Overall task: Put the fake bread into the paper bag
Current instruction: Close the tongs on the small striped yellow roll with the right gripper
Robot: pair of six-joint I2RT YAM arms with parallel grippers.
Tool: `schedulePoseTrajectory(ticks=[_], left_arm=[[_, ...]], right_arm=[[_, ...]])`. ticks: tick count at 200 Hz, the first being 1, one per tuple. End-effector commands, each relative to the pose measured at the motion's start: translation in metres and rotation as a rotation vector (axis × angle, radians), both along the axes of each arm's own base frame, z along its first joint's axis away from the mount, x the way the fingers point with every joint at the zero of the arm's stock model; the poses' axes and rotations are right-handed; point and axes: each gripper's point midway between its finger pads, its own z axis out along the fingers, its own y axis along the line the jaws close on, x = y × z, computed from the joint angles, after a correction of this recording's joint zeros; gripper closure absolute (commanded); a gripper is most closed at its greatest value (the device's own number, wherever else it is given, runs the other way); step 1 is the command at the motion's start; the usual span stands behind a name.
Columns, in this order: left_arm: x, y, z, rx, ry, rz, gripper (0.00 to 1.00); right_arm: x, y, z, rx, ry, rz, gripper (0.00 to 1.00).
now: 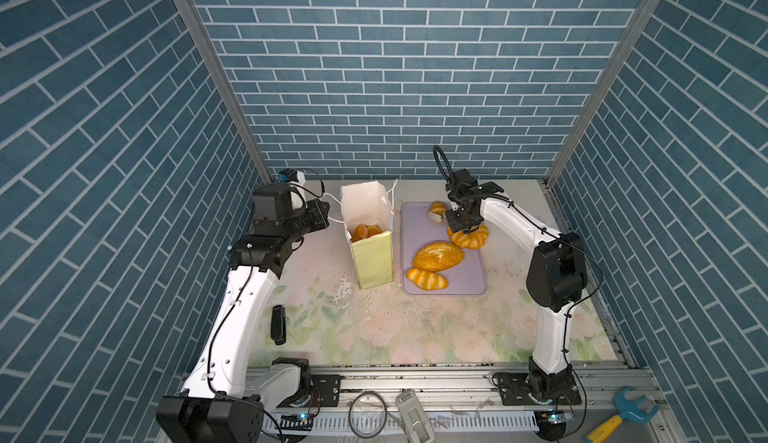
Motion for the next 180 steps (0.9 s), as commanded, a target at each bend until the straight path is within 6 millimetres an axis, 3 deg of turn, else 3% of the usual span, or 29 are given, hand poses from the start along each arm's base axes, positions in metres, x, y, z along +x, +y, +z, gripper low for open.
schedulePoseTrajectory(ticks=[1,50,89,147,180], left_arm=[[-0.003,0.002,-0.004,0.014,0.004,0.007,0.83],[0.0,0.001,-0.006,0.012,0.009,0.006,0.83],[0.002,0.0,-0.006,0.011,0.009,0.004,0.84],[0.006,-0.004,-0.003,-0.013,0.006,-0.012,0.83],[0.009,-0.005,-0.001,-0.014,0.003,-0.015,0.83]], right_arm=[[0.016,0.014,0.01,0.065,-0.041,-0.009,0.52],[0.018,0.02,0.003,0.068,-0.026,0.017,0.58],[0.009,0.019,0.014,0.075,-0.044,0.04,0.65],[-0.032,0.009,0.068,0.098,-0.129,0.059,0.69],[-0.05,-0.002,0.115,0.133,-0.225,0.053,0.69]])
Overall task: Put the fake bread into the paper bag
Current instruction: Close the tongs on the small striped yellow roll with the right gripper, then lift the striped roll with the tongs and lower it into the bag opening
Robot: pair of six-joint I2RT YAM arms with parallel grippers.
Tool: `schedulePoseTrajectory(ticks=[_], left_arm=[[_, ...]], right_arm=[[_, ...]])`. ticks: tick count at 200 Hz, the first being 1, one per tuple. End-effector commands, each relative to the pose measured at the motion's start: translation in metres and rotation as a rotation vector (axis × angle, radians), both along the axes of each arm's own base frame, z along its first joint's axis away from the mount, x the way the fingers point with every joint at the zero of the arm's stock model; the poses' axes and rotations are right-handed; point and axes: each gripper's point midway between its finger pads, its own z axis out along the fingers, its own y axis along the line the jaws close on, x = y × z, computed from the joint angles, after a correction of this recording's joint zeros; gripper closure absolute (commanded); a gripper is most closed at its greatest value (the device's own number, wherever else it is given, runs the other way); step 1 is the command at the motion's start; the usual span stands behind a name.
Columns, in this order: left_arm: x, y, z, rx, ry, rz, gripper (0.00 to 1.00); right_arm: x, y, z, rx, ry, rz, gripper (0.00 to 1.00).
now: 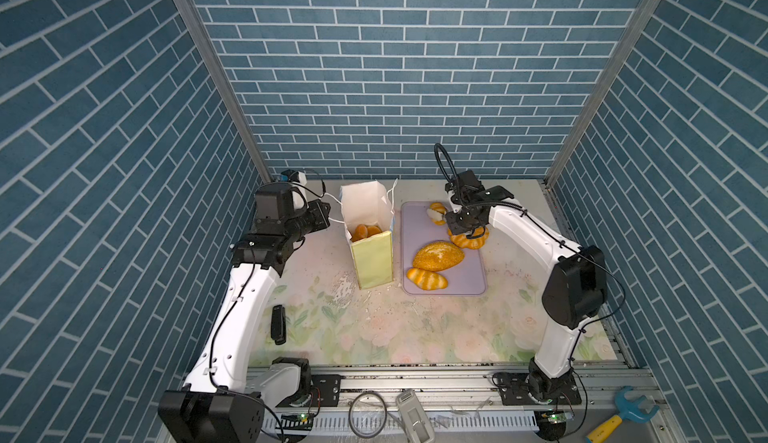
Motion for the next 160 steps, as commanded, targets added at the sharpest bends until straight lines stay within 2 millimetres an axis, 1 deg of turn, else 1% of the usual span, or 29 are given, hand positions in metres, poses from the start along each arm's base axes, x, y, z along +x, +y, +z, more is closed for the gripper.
schedulePoseTrajectory(ticks=[1,21,63,86,103,111,123,145,160], left_arm=[[0.004,-0.004,0.008,-0.009,-0.022,-0.013,0.83],[0.006,-0.005,0.01,-0.015,-0.023,-0.02,0.83],[0.01,-0.007,0.009,-0.034,-0.022,-0.021,0.83],[0.012,-0.011,0.01,-0.055,-0.016,-0.034,0.83],[0.011,-0.012,0.011,-0.062,-0.018,-0.036,0.83],[0.011,-0.011,0.011,-0.065,-0.02,-0.031,0.83],[0.009,-0.011,0.011,-0.067,-0.021,-0.031,0.84],[0.007,-0.011,0.009,-0.068,-0.017,-0.032,0.84],[0.006,-0.012,0.01,-0.075,-0.017,-0.036,0.84]], right_arm=[[-0.007,-0.007,0.059,0.056,-0.143,-0.009,0.7],[-0.017,-0.007,0.098,0.096,-0.225,0.022,0.7],[-0.038,0.008,0.163,0.151,-0.346,0.117,0.69],[-0.053,0.025,0.198,0.162,-0.428,0.198,0.69],[-0.066,0.041,0.222,0.193,-0.484,0.262,0.69],[-0.07,0.047,0.23,0.211,-0.495,0.284,0.69],[-0.08,0.062,0.243,0.244,-0.512,0.337,0.69],[-0.094,0.086,0.254,0.252,-0.541,0.429,0.69],[-0.101,0.1,0.257,0.249,-0.55,0.48,0.69]])
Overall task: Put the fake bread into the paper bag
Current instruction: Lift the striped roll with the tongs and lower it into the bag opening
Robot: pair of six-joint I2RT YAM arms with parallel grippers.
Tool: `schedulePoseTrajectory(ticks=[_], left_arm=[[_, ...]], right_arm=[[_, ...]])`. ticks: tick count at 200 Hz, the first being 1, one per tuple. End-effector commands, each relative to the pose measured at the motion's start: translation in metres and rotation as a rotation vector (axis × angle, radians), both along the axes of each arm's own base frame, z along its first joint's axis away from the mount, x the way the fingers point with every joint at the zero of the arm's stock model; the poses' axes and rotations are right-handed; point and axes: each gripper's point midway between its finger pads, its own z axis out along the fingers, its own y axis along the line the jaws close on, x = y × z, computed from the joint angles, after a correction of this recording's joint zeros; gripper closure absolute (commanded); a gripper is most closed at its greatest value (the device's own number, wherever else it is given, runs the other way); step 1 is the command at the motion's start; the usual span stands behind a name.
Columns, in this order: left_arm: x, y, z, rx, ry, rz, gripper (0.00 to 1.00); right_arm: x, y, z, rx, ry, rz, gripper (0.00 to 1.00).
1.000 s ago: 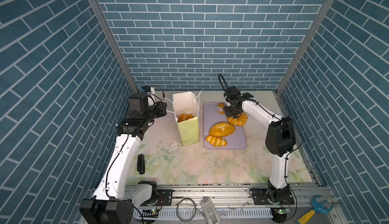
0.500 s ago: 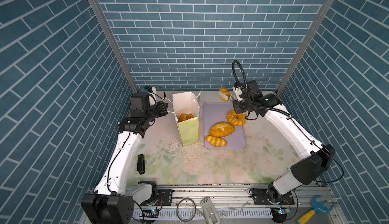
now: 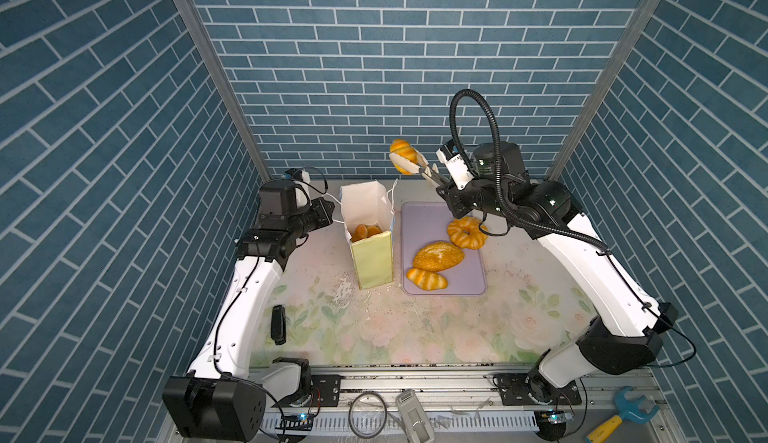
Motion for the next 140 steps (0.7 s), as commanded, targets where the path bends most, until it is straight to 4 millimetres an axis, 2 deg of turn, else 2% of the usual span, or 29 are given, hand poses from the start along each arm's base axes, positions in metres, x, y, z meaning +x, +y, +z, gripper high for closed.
schedulePoseTrajectory(ticks=[1,25,61,84,140], left_arm=[[-0.003,-0.004,0.015,-0.018,-0.044,-0.014,0.84],[-0.004,-0.004,0.015,-0.021,-0.046,-0.014,0.84],[-0.006,-0.003,0.014,-0.017,-0.045,-0.011,0.84],[-0.007,-0.004,0.014,-0.019,-0.045,-0.014,0.84],[-0.01,-0.003,0.013,-0.019,-0.052,-0.013,0.84]], right_arm=[[-0.008,0.023,0.016,-0.009,-0.074,0.092,0.69],[-0.015,0.039,0.014,-0.026,-0.076,0.141,0.69],[-0.022,0.053,0.011,-0.047,-0.078,0.181,0.69],[-0.024,0.057,0.006,-0.058,-0.069,0.19,0.69],[-0.024,0.063,-0.02,-0.129,-0.019,0.189,0.69]])
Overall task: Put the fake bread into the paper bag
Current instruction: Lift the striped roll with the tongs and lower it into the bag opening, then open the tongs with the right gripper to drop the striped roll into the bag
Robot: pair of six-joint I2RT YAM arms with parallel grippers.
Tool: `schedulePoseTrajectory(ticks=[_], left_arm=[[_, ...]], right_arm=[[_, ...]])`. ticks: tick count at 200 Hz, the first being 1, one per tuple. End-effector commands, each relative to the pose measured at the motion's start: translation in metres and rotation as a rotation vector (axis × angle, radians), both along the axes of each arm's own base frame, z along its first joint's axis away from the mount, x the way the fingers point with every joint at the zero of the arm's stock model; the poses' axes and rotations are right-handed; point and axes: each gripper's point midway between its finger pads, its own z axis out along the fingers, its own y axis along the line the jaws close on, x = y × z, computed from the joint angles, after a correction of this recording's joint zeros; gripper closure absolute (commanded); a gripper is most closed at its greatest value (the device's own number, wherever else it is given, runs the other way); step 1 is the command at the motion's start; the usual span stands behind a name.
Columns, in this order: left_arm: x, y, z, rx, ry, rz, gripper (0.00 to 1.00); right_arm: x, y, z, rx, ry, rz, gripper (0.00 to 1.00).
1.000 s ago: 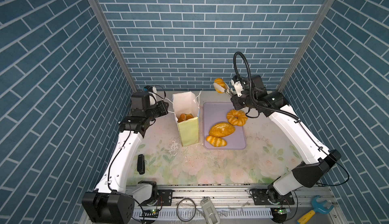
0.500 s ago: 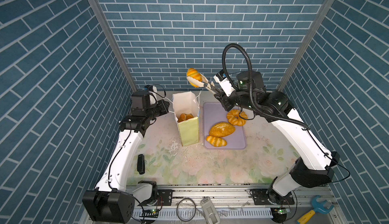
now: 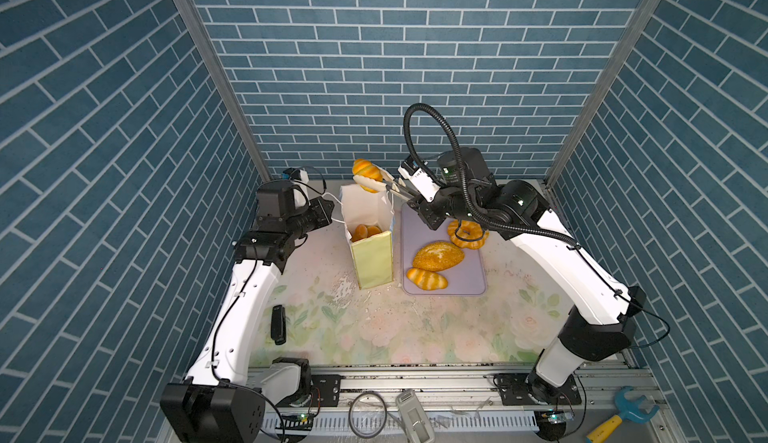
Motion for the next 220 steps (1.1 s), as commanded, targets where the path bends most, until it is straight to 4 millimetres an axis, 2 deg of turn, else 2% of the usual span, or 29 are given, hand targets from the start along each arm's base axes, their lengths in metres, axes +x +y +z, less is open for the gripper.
schedulePoseTrajectory(ticks=[1,89,157,191,220], left_arm=[[-0.005,-0.003,0.006,-0.004,-0.03,-0.014,0.84],[-0.001,-0.004,0.004,-0.006,-0.032,-0.021,0.84],[-0.002,-0.006,0.004,-0.016,-0.028,-0.024,0.84],[-0.006,-0.006,0.003,-0.023,-0.029,-0.021,0.84],[-0.01,-0.004,0.002,-0.018,-0.029,-0.016,0.83]], right_arm=[[0.001,0.005,0.005,-0.012,-0.033,0.013,0.69],[0.003,0.015,-0.033,-0.115,0.031,0.005,0.68],[-0.006,0.019,-0.055,-0.185,0.065,0.022,0.66],[-0.009,0.022,-0.058,-0.207,0.066,0.031,0.62],[-0.01,0.021,-0.053,-0.208,0.045,0.028,0.54]])
